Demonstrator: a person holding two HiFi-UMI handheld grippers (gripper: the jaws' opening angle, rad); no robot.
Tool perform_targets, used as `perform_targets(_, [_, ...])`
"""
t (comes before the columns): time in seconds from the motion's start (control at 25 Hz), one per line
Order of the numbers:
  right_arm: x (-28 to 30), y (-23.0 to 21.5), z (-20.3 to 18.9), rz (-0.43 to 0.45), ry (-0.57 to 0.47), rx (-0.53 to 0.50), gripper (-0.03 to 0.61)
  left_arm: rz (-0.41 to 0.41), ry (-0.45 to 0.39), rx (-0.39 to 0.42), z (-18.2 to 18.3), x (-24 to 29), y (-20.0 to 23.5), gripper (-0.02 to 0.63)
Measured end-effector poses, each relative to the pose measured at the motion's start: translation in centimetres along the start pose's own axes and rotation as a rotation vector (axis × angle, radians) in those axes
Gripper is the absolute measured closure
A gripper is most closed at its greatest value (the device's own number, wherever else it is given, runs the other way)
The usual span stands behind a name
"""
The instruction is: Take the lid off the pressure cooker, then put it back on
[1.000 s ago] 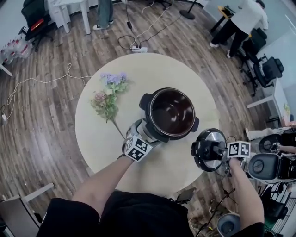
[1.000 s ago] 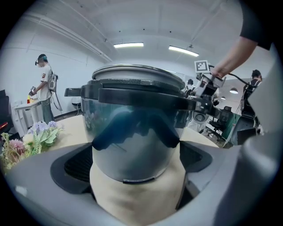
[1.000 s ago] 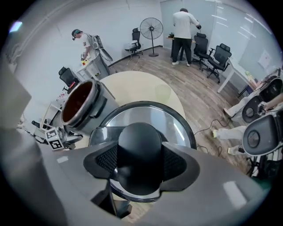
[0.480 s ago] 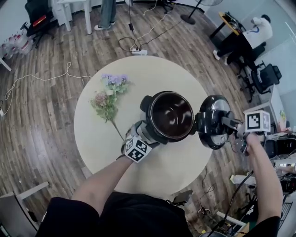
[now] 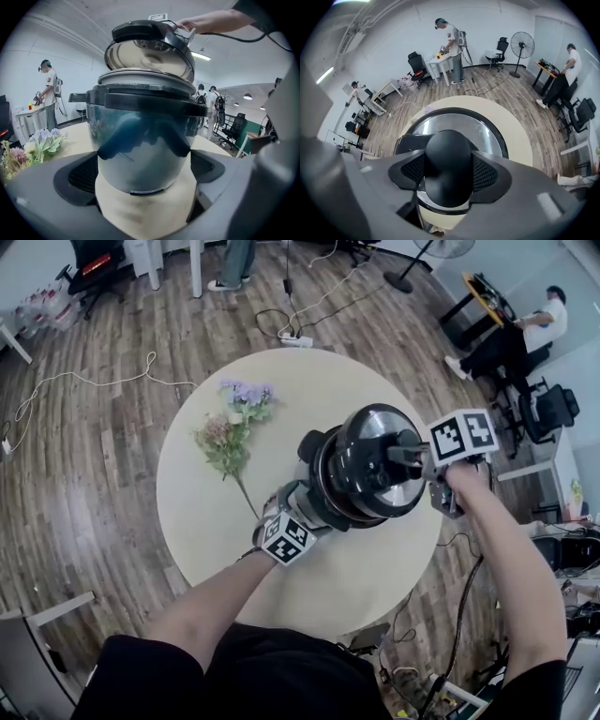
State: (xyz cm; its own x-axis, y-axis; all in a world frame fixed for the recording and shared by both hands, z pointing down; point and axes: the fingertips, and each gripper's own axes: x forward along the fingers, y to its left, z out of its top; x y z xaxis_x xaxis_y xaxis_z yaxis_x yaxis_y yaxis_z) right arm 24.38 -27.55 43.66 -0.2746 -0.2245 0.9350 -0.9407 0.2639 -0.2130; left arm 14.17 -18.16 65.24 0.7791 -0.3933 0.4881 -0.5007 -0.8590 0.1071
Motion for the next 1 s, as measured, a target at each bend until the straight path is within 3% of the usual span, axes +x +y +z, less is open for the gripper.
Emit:
perform_targets(0.4, [5.2,1.7,-0.7,-0.062,0.139,-0.137,0.292,0.0,-0.012,-0.001,-0.3,0.1,-0.1,0.023])
perform_targets(0.64, [6.5,2.2,-1.3,-0.039,0.153,-0.123,0.293,0.001,-0.019,-0.001,-0.6,0.0,0.1,0.023])
perform_targets(1.0, [7.5,2.7,-2.2,-0.087,0.202,-0.215,0.292,-0.001,-0.017,-0.003,-0.1,0.1,-0.1,0.023])
